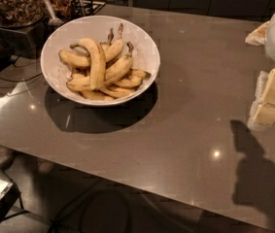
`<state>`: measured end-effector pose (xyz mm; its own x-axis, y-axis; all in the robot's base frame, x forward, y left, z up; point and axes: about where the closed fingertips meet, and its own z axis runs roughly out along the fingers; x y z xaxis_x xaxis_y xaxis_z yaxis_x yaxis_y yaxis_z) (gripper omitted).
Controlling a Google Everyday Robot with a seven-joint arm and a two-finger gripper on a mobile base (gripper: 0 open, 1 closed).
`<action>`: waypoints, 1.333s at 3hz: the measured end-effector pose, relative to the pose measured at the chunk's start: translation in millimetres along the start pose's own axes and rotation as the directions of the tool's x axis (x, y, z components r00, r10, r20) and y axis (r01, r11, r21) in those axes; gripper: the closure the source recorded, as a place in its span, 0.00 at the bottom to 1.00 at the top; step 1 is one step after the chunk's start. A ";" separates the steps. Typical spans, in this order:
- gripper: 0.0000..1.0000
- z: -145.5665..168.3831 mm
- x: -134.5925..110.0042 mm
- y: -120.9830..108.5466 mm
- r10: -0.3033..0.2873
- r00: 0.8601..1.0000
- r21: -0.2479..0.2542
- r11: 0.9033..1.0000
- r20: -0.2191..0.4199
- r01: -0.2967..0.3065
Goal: Pick banana from white bowl
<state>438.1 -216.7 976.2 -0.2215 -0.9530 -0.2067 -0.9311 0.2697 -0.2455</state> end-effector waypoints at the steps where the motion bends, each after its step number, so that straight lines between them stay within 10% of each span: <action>1: 0.00 0.0 0.0 0.0 0.000 1.000 0.000 1.000 0.000 0.000; 4: 0.00 -0.8 -98.0 15.8 0.053 0.995 -0.054 0.997 -0.083 -0.058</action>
Offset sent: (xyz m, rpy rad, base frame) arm -0.0055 0.0197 0.0048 -0.0022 0.0251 -0.0427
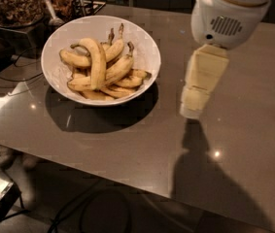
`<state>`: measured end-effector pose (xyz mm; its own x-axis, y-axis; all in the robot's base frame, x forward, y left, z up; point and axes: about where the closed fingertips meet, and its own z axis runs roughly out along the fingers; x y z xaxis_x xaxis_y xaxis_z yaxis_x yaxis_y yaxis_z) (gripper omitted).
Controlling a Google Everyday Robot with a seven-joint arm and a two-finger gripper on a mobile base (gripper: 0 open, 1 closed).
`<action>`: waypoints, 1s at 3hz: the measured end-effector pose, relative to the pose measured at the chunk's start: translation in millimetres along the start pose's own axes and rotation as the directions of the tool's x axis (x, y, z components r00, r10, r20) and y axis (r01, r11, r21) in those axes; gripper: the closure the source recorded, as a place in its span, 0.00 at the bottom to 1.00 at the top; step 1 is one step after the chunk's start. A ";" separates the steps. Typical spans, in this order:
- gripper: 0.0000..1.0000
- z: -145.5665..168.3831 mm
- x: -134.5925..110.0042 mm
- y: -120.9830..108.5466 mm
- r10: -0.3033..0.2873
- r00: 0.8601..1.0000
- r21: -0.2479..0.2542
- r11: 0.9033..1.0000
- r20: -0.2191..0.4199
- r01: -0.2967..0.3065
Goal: Pick banana from white bowl
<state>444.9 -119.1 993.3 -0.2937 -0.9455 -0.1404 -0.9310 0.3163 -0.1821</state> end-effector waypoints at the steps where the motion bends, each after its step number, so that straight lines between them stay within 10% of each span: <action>1: 0.00 -2.1 -10.9 -2.1 0.042 0.999 0.018 0.999 0.023 -0.043; 3: 0.00 7.7 -53.8 7.9 0.038 0.998 0.016 0.999 0.051 -0.039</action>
Offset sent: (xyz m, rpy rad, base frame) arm 0.0052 0.0200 -0.0031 0.0679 -0.0130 -0.0310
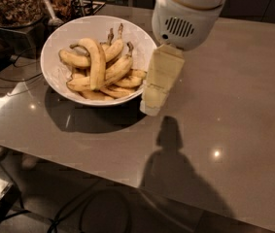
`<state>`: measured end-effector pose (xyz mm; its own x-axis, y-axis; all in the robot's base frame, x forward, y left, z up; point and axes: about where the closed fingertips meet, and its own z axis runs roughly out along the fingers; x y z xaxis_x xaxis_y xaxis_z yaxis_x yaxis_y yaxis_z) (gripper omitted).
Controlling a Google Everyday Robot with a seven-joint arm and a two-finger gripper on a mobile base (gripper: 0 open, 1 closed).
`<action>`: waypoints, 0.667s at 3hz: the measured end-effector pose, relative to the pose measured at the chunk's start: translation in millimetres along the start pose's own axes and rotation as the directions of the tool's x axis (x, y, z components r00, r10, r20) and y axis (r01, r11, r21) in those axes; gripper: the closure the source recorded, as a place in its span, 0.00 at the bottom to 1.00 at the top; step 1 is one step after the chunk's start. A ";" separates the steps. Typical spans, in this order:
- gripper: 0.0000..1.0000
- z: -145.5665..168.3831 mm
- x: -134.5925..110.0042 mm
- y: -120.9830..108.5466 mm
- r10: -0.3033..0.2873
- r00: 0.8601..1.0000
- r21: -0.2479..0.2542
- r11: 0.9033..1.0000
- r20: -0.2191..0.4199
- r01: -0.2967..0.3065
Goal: Pick banana from white bowl
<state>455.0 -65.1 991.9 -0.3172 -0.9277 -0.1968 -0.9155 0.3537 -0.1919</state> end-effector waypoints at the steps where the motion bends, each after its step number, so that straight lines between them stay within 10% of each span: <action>1: 0.00 13.5 -33.2 18.1 0.076 0.996 -0.020 0.997 -0.035 -0.077; 2: 0.00 8.3 -39.8 17.3 0.159 0.987 -0.003 0.987 -0.007 -0.159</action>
Offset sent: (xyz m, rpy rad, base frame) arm -0.0024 0.0347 -0.0090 -0.0068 0.0360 -0.0632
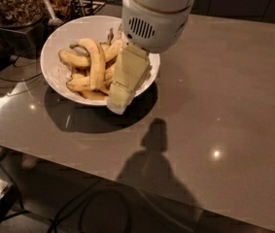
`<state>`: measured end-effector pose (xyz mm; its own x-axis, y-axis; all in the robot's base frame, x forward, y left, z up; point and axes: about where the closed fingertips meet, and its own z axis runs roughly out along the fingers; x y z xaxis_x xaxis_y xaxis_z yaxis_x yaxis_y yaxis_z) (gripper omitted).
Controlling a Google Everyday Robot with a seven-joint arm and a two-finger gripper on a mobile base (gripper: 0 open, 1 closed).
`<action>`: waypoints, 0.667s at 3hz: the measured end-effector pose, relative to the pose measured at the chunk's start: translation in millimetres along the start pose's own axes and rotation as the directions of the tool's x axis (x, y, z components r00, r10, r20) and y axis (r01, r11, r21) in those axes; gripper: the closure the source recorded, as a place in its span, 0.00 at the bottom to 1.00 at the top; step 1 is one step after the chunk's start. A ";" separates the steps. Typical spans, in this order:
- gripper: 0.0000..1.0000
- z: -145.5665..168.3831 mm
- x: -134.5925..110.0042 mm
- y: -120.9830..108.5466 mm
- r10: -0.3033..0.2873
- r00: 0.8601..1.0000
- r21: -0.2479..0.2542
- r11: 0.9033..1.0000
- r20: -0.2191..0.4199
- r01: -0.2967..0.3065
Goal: Pick banana from white bowl
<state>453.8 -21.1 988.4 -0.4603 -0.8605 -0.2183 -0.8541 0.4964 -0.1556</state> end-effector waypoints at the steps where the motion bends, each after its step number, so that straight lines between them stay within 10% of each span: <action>1: 0.00 -1.0 -14.7 -0.6 0.013 0.999 -0.007 1.000 0.041 -0.013; 2: 0.00 5.1 -48.1 -5.4 0.040 0.998 -0.025 0.999 0.038 -0.039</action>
Offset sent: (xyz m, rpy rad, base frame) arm 0.0541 0.0792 0.0024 0.0364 0.0872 -0.0596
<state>481.8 18.2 994.9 -0.4842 -0.8351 -0.2611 -0.8413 0.5263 -0.1229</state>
